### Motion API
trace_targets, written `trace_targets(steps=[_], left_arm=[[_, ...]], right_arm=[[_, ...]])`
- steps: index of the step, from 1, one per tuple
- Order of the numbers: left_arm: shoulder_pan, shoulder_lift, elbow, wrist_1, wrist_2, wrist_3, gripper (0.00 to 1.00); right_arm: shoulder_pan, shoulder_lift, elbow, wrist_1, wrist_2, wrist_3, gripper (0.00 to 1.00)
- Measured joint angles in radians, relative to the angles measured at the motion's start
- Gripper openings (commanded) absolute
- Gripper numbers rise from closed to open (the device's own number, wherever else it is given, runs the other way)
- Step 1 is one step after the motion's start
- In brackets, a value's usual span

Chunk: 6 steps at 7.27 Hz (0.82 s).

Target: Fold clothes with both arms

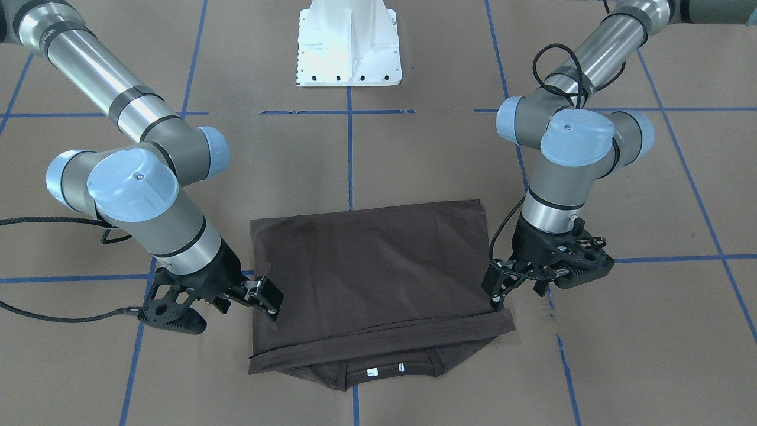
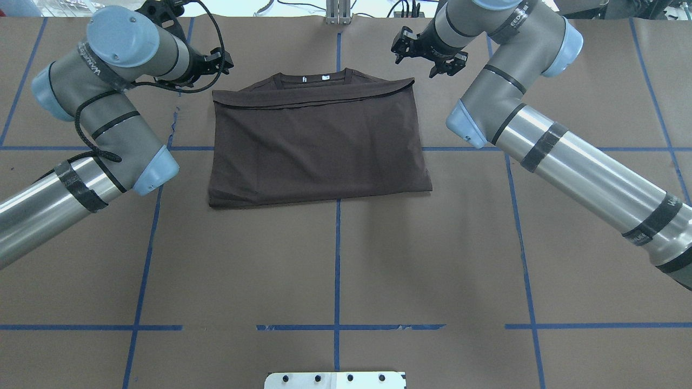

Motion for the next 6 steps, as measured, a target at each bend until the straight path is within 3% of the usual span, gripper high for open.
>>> trace_targets(steps=[2, 3, 4, 5, 6], left_arm=[[-0.001, 0.011, -0.033, 0.004, -0.001, -0.002, 1.00], [-0.001, 0.014, -0.045, 0.005, -0.001, -0.004, 1.00], [-0.001, 0.017, -0.051, 0.005, -0.001, -0.004, 1.00], [-0.001, 0.019, -0.054, 0.005, 0.000, -0.003, 1.00], [0.000, 0.019, -0.056, 0.004, 0.000, -0.002, 1.00]], right_arm=[[-0.100, -0.159, 0.155, -0.010, -0.038, 0.033, 1.00], [-0.142, -0.202, 0.191, -0.011, -0.059, 0.037, 0.94], [-0.172, -0.226, 0.206, -0.012, -0.068, 0.038, 0.80], [-0.190, -0.238, 0.211, -0.012, -0.068, 0.038, 0.44], [-0.197, -0.243, 0.214, -0.012, -0.063, 0.037, 0.00]])
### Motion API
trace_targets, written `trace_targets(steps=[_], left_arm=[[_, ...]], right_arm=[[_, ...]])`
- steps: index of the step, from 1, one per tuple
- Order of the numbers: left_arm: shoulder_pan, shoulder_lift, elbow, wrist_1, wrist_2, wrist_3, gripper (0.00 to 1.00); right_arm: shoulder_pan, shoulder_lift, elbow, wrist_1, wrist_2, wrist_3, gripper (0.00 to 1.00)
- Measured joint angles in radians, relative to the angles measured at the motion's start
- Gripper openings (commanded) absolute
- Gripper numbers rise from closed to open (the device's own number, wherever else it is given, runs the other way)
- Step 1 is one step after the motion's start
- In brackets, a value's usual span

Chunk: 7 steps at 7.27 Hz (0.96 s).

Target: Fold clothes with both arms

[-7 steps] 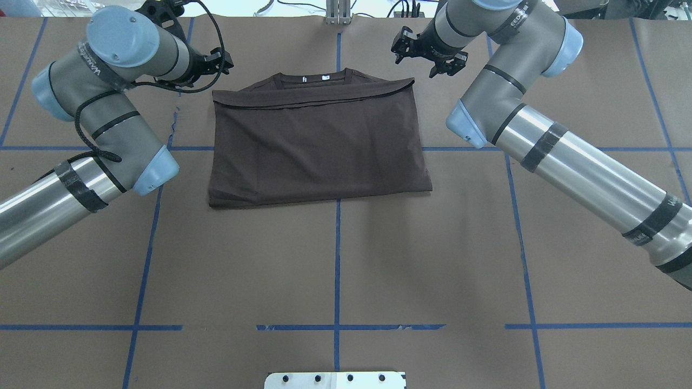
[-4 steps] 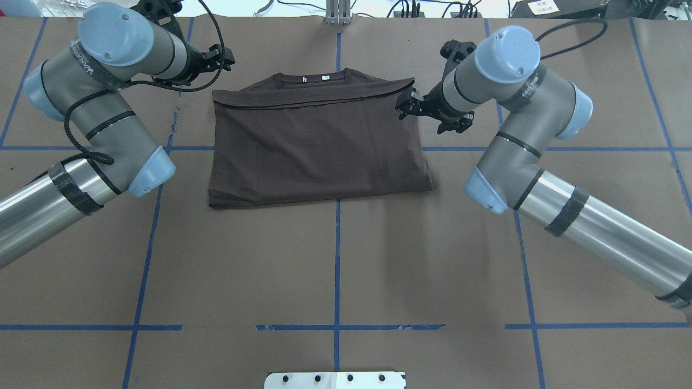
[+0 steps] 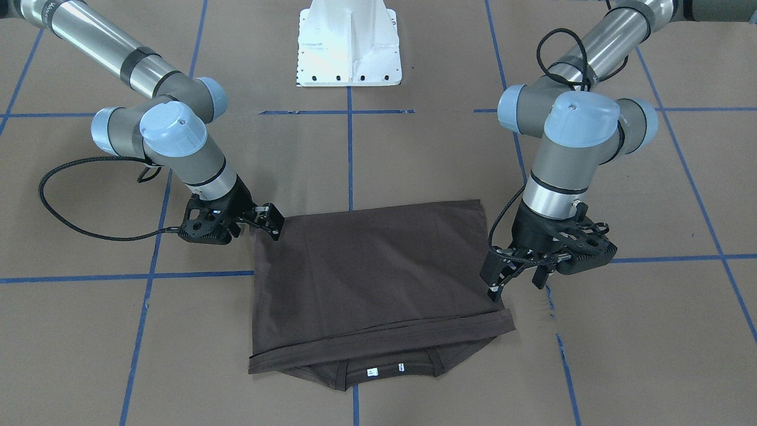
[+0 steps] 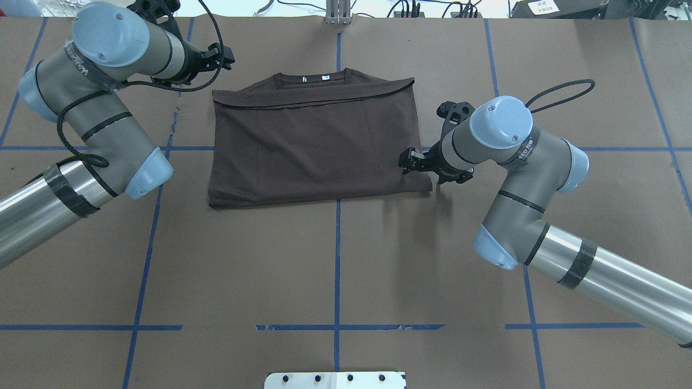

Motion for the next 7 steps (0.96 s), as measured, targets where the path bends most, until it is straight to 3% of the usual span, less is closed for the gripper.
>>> trace_targets(steps=[5, 7], left_arm=[[0.000, 0.000, 0.000, -0.002, 0.001, 0.000, 1.00], [0.000, -0.001, -0.001, -0.004, 0.002, 0.000, 1.00]], right_arm=[[0.001, -0.037, 0.045, 0.000, 0.057, -0.013, 0.00], [-0.030, -0.152, 0.172, -0.006, 0.094, -0.010, 0.00]])
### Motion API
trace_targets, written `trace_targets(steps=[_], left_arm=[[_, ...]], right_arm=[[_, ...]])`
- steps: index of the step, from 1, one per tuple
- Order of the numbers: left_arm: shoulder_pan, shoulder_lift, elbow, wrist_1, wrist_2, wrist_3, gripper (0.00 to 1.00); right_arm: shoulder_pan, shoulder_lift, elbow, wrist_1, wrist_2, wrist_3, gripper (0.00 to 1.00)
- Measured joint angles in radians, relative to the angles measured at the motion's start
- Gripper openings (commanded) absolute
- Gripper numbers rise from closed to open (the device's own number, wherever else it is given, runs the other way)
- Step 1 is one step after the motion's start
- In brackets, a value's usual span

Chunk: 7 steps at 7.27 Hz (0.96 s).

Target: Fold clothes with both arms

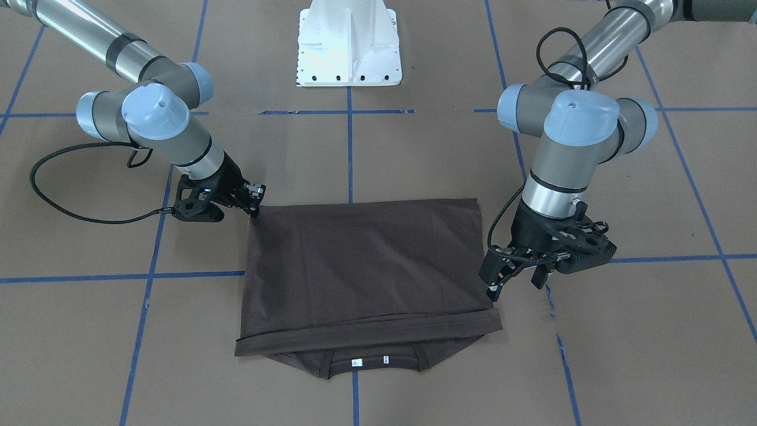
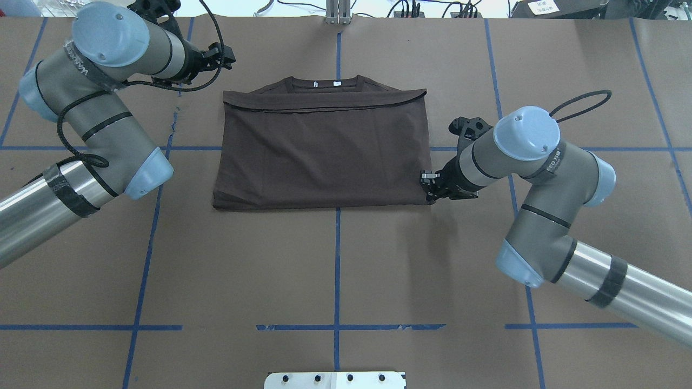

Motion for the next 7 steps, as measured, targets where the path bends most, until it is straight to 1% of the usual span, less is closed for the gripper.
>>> trace_targets(steps=[2, 3, 4, 5, 6, 7], left_arm=[[0.000, 0.000, 0.000, -0.002, 0.001, -0.003, 1.00], [0.000, 0.001, 0.000, -0.003, 0.001, -0.005, 1.00], [0.001, 0.001, -0.001, -0.004, 0.000, -0.008, 1.00], [0.002, 0.001, -0.003, -0.005, -0.001, -0.009, 1.00], [0.010, 0.001, -0.015, -0.002, -0.012, -0.013, 1.00], [0.033, 0.014, -0.049, 0.004, -0.042, -0.048, 1.00]], right_arm=[[-0.134, -0.250, 0.259, -0.002, 0.001, 0.010, 0.00], [-0.214, -0.373, 0.378, -0.002, 0.002, 0.018, 0.11], [-0.282, -0.470, 0.463, 0.001, 0.005, 0.025, 0.99], [-0.325, -0.536, 0.520, 0.005, 0.007, 0.029, 1.00], [-0.337, -0.565, 0.552, 0.009, 0.006, 0.030, 1.00], [-0.312, -0.568, 0.569, 0.012, 0.001, 0.030, 1.00]])
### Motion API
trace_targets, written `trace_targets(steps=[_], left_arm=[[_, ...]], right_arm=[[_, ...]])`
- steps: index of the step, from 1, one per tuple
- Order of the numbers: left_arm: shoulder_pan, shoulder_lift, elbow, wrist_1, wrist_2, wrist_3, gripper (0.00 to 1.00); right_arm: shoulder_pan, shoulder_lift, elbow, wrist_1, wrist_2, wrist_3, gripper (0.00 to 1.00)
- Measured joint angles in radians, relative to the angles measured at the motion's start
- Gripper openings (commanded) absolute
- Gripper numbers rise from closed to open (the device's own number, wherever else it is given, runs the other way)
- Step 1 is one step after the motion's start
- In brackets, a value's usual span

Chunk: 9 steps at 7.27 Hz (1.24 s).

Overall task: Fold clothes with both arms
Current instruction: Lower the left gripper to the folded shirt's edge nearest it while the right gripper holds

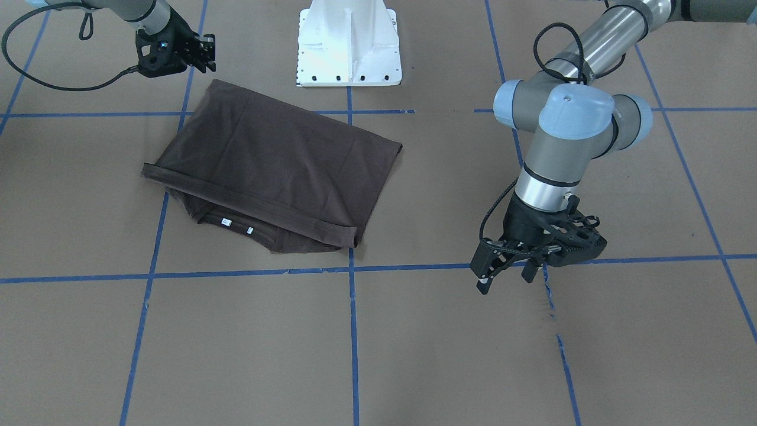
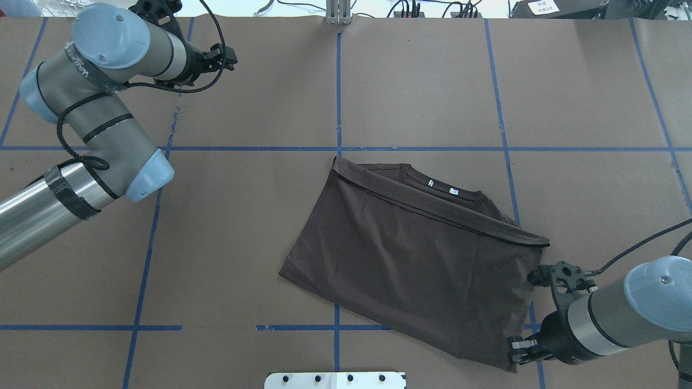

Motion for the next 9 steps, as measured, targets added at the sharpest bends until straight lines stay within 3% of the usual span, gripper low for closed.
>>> trace_targets(steps=[2, 4, 6, 9], left_arm=[[0.130, 0.080, -0.122, 0.007, -0.048, -0.190, 0.94], [0.329, 0.163, -0.244, 0.024, -0.005, -0.440, 0.94], [0.494, 0.151, -0.285, 0.124, 0.076, -0.609, 0.92], [0.549, 0.125, -0.277, 0.184, 0.103, -0.659, 0.83]], right_arm=[[0.130, 0.034, 0.008, 0.002, -0.003, 0.000, 1.00], [0.239, 0.090, 0.002, -0.001, 0.005, 0.000, 1.00], [0.273, 0.117, -0.006, -0.006, 0.002, 0.000, 1.00], [0.286, 0.123, -0.012, -0.006, 0.001, 0.000, 1.00]])
